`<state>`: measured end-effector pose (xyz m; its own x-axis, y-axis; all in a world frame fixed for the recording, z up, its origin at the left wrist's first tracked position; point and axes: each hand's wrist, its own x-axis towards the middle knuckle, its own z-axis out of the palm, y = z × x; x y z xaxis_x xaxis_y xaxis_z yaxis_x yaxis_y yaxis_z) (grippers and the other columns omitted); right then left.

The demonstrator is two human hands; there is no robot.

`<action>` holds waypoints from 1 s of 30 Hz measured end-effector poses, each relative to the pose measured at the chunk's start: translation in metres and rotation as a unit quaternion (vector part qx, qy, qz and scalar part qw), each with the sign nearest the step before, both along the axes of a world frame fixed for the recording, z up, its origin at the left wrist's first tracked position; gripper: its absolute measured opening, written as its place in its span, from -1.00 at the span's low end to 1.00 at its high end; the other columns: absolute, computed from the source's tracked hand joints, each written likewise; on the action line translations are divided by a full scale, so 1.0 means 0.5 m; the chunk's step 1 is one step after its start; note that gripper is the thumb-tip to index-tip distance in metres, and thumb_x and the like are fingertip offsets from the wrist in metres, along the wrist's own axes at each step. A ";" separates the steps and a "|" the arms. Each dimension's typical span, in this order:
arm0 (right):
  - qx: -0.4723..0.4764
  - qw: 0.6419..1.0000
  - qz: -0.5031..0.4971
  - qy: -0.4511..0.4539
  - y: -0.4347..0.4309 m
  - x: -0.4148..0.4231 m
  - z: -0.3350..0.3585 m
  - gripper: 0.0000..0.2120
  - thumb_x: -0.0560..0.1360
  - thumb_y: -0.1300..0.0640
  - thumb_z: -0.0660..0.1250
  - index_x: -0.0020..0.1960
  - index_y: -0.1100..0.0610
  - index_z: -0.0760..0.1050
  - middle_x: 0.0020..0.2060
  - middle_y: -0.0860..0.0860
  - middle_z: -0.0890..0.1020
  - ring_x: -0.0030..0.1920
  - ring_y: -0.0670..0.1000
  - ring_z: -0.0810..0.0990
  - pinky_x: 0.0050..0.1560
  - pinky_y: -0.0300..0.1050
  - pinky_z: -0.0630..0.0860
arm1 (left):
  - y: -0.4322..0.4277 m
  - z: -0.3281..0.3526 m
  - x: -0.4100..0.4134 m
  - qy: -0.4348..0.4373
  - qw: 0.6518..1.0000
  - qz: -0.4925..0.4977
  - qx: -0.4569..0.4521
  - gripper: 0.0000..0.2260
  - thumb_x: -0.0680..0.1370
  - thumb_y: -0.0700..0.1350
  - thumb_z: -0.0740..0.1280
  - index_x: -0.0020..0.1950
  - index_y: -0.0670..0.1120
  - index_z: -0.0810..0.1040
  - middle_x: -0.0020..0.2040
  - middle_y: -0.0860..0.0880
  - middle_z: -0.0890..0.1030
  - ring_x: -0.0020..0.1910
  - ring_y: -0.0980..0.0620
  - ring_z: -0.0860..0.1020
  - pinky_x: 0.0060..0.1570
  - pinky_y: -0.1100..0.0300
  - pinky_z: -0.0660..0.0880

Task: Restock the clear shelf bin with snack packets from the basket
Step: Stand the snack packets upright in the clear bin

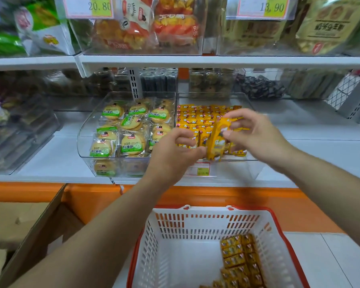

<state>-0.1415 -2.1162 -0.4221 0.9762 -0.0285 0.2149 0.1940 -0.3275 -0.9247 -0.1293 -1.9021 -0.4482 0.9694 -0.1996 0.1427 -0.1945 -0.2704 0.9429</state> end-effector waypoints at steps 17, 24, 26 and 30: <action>-0.301 0.944 -0.132 0.039 0.001 0.201 -0.138 -0.65 0.44 0.21 0.50 0.19 0.08 0.54 -0.27 -0.04 0.59 -0.32 -0.14 0.52 -0.54 -0.44 0.27 | 0.059 -0.077 0.069 -0.059 0.914 0.075 0.393 -0.56 0.44 0.41 0.38 0.12 0.14 0.47 -0.04 0.18 0.61 -0.05 0.07 0.54 0.08 0.05 0.20; -0.374 0.915 -0.144 0.044 -0.004 0.145 -0.099 -0.59 0.46 -0.03 0.47 0.25 0.03 0.48 -0.06 -0.05 0.64 -0.04 0.05 0.61 -0.11 -0.08 0.53 | 0.065 -0.027 0.050 -0.058 0.939 0.051 0.334 -0.54 0.48 0.27 0.44 0.25 0.05 0.49 -0.02 0.13 0.58 -0.01 0.02 0.59 0.15 -0.09 0.55; -0.363 0.920 -0.143 0.017 -0.011 0.107 -0.074 -0.67 0.44 -0.05 0.47 0.16 -0.01 0.51 -0.09 -0.09 0.61 -0.05 0.02 0.59 -0.09 -0.05 0.54 | 0.073 0.003 0.032 -0.094 0.958 0.054 0.266 -0.57 0.49 0.19 0.47 0.26 0.03 0.51 0.00 0.14 0.55 -0.02 0.07 0.58 -0.01 -0.03 0.61; -0.307 0.944 -0.103 -0.067 -0.007 0.006 -0.039 -0.85 0.42 0.02 0.48 -0.11 -0.10 0.52 -0.23 -0.14 0.62 -0.27 -0.19 0.56 -0.20 -0.13 0.53 | 0.088 0.022 -0.040 -0.138 0.960 -0.012 0.243 -0.77 0.48 0.18 0.38 0.07 0.14 0.53 -0.09 0.23 0.56 -0.10 0.23 0.54 -0.22 0.24 0.50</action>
